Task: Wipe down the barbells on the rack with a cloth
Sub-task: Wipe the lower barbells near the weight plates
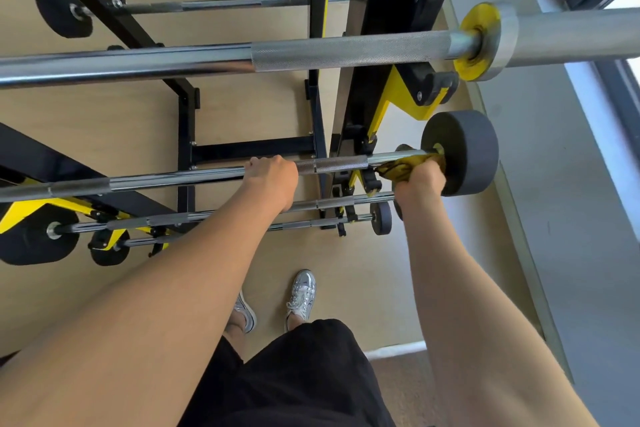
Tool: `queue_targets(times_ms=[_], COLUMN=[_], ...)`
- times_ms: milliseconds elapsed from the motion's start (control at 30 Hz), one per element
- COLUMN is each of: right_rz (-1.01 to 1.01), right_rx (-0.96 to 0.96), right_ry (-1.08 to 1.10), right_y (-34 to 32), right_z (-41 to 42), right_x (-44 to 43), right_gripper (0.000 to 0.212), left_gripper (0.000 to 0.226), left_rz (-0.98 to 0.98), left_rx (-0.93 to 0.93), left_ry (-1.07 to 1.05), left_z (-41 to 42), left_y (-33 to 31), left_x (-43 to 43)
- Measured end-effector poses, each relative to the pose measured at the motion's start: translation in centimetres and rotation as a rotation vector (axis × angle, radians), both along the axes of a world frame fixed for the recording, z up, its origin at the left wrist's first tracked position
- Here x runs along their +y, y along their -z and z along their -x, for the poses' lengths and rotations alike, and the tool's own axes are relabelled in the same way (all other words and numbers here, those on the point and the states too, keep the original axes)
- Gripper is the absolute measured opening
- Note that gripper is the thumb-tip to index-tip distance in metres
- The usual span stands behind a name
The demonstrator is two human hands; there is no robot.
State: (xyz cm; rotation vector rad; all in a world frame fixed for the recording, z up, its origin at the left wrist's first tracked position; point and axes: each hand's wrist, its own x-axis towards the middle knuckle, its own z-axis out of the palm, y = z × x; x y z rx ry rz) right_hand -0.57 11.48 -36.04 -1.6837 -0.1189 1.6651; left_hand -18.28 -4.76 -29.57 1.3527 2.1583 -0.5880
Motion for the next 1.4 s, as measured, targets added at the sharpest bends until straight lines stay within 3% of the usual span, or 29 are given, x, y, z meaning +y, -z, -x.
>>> queue_targets(times_ms=[100,200,300,367,600,833,1067,1167,1300,1400], right_rz=[0.017,-0.191,-0.509,-0.645,-0.786,-0.888,-1.231,-1.229,-1.021,-1.231], right_rx=[-0.277,-0.677,-1.039,-1.163,-1.52,-1.485,-1.032,-1.061,-1.177,-0.917], right_ry=[-0.392,-0.783,-0.86,-0.812,-1.255,-1.328,-1.593,-1.543,-1.205,-1.321], right_y=[-0.9,-1.4,-2.9,-3.4,-0.2,-0.7,-1.0,-0.3,-0.1,0.1], right_z=[2.2,1.7,-0.2,-0.4,4.6,4.9,9.0,6.8,6.7,10.3], right_x=[-2.8,-4.0,-3.1,-2.6,-8.2,-8.9,-12.5,-9.5,-9.6,-13.7], right_gripper=[0.03,0.023,0.032,0.035,0.029,0.028,0.014,0.012,0.012,0.008], left_gripper=[0.027,0.028,0.03,0.032,0.02,0.017,0.022,0.023,0.022,0.015], left_rz=[0.003,0.011,0.009,0.01,-0.059,-0.206,-0.316,-0.36,-0.356,-0.414], left_rx=[0.012,0.012,0.029,0.04,-0.001,0.01,0.096,0.092,0.058,0.094], left_ry=[-0.003,-0.005,0.007,0.019,0.063,-0.023,-0.174,-0.228,-0.255,-0.232], left_z=[-0.1,0.1,0.2,0.2,1.5,3.5,4.2,4.6,4.6,4.7], left_y=[0.4,0.5,0.8,0.9,0.3,1.1,2.2,2.8,3.0,3.2], left_x=[-0.1,-0.2,-0.5,-0.6,-1.2,-1.2,-1.4,-2.1,-2.4,-2.9])
